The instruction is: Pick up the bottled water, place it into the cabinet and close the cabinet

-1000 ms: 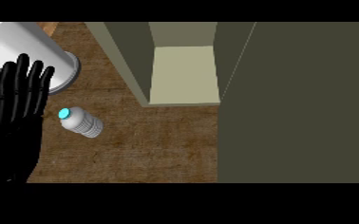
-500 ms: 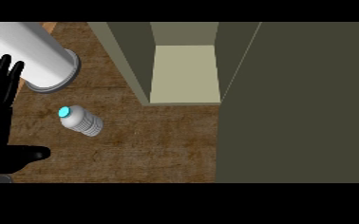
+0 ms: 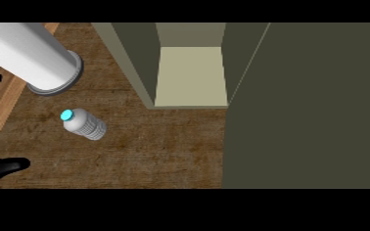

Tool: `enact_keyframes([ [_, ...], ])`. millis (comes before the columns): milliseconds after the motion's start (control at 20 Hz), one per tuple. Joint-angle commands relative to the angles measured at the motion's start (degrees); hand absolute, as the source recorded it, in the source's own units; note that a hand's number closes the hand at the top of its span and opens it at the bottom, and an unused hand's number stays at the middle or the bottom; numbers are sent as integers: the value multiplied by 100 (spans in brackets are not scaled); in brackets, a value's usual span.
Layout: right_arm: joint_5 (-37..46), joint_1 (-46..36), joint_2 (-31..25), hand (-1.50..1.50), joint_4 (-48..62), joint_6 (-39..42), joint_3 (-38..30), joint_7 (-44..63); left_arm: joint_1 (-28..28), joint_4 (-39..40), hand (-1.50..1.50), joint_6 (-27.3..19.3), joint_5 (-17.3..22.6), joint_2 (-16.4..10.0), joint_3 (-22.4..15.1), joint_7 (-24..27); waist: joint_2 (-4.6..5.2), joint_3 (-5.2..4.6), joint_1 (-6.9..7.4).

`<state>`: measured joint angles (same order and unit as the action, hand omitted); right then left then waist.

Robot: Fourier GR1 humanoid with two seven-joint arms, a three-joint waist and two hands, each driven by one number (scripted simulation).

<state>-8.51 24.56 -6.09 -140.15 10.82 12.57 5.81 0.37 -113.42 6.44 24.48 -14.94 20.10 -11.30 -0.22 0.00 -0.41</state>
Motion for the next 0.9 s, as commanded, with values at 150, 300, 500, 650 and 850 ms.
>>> enact_keyframes([
  [150,-14,918,-97,-150,-1074,95,323,108,238,677,-150,237,-381,-146,178,219,6,-3,-40],
  [300,222,1398,-132,-150,-1041,226,483,-301,367,607,-150,285,-213,-100,200,17,-4,-1,-45],
  [500,195,1654,-283,-150,-1267,318,512,-416,137,1502,-150,401,-526,15,94,555,4,-4,-94],
  [650,757,1809,-26,-150,-1065,175,1128,-763,348,1899,-150,670,-446,-89,241,650,-2,-7,-63],
  [850,310,2058,-383,-150,-1176,359,800,-809,-274,3145,-150,675,-821,58,-70,1031,19,-7,-139],
])
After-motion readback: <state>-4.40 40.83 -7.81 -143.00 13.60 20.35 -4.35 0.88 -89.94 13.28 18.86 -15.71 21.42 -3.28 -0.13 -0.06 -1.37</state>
